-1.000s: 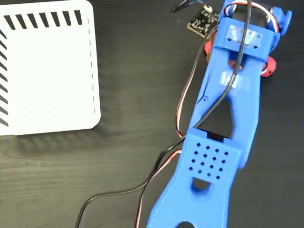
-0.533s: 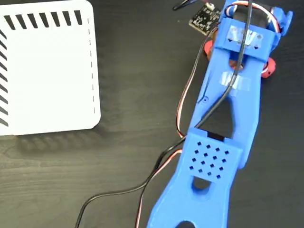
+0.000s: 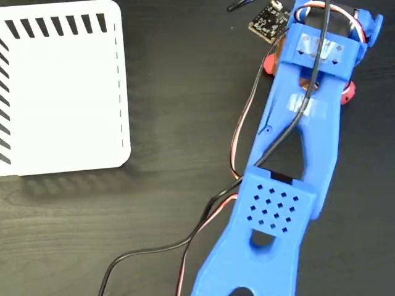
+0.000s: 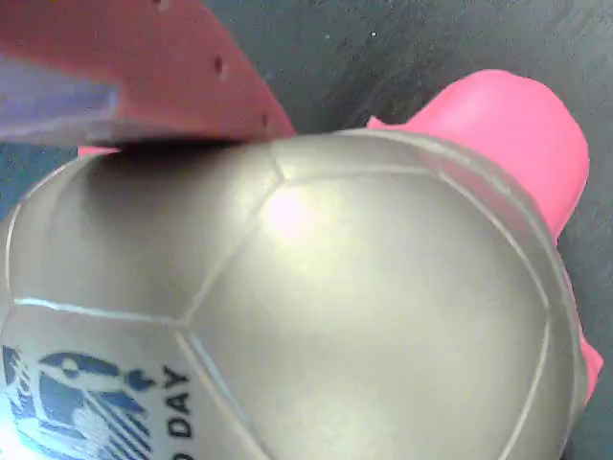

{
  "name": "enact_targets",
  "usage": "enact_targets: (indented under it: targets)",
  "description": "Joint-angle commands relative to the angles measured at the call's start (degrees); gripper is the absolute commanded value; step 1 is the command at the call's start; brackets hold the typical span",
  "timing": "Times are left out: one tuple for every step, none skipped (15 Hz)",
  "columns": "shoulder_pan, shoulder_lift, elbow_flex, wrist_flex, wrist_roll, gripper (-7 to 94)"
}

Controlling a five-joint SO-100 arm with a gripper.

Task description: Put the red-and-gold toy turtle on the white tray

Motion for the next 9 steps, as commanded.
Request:
enact_targets:
  targets:
    - [0.4, 2.7, -0.9, 0.2, 0.9, 0]
    - [0.4, 4.2, 0.4, 0.3, 0.9, 0]
    - [0.4, 6.8, 2.7, 0.3, 1.1, 0]
    - [0.4, 10.0, 4.9, 0.4, 0.9, 0]
    - [0.3, 13.3, 6.4, 1.1, 0.6, 0]
    - [-0.1, 17.1, 8.8, 1.3, 0.3, 0]
    - [-0.6, 21.3, 12.2, 1.3, -0.4, 0]
    - [-1.2, 26.1, 16.2, 1.3, -1.0, 0]
    - [-1.8, 31.3, 19.9, 1.3, -0.8, 0]
